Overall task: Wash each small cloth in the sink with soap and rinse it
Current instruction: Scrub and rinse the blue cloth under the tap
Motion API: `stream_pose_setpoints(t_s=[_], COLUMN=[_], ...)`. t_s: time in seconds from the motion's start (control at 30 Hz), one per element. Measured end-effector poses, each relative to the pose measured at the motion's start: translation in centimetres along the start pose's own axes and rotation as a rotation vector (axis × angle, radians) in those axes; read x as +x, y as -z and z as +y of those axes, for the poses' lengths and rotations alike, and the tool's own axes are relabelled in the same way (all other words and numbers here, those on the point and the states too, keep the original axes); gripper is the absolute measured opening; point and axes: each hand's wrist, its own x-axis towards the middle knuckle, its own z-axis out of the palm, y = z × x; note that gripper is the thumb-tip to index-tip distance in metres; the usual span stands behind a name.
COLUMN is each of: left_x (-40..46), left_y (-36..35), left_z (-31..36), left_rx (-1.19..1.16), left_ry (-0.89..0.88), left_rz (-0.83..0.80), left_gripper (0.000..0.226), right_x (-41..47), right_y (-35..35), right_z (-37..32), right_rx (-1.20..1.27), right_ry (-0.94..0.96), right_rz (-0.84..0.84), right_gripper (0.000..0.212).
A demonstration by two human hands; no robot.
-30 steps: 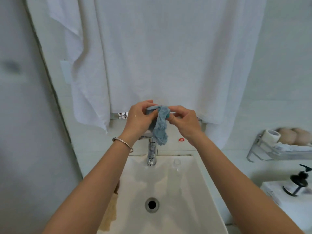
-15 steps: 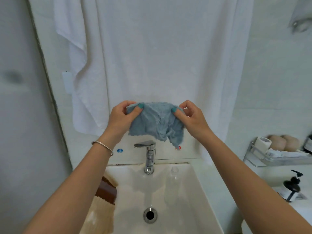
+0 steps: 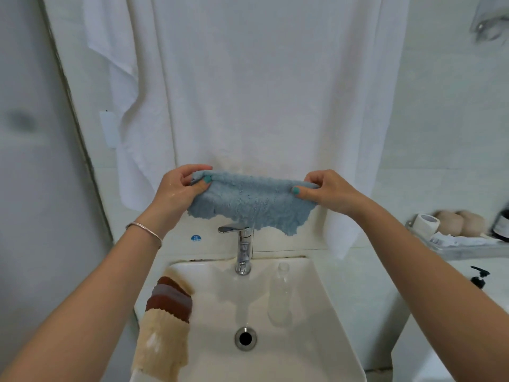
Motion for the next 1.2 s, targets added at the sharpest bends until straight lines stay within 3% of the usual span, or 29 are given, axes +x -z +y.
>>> stream_pose_setpoints(t_s=[0.13, 0.33, 0.47, 0.57, 0.67, 0.83, 1.03, 1.2], left_x=[-0.3, -2.0, -2.1, -2.4, -2.3, -2.8, -4.1, -4.6], left_y=[0.7, 0.0, -0.8, -0.8, -0.9, -1.1, -2.8, -3.6], left_z=[0.1, -0.8, -1.4, -1.8, -2.4, -3.4, -3.6, -4.8], left_rx=[-0.143, -0.374, -0.313, -0.365, -0.312, -0.201, -0.004, -0.063], left_ry=[0.111, 0.258, 0.202, 0.175, 0.196, 0.290, 0.120, -0.020], left_rz=[0.055, 0.057, 0.183, 0.183, 0.122, 0.111, 0.097, 0.150], left_gripper=[0.035, 0.018, 0.030, 0.040, 0.035, 0.019, 0.016, 0.036], right_x=[-0.5, -2.1, -2.2, -2.3, -2.5, -3.1, -3.6, -4.2], right_y=[0.5, -0.7, -1.5, -1.7, -2.1, -2.1, -1.4, -1.6], right_z=[0.5, 0.3, 0.2, 0.6, 1.4, 1.6, 1.8, 2.3], right_rx=[0.229, 0.370, 0.404, 0.418, 0.330, 0.275, 0.438, 0.468], right_ry=[-0.025, 0.075, 0.033, 0.015, 0.109, 0.167, 0.085, 0.041], right_rz=[-0.077, 0.051, 0.102, 0.102, 0.162, 0.193, 0.192, 0.200], right_gripper=[0.009, 0.040, 0.036, 0.027, 0.019, 0.034, 0.036, 0.034])
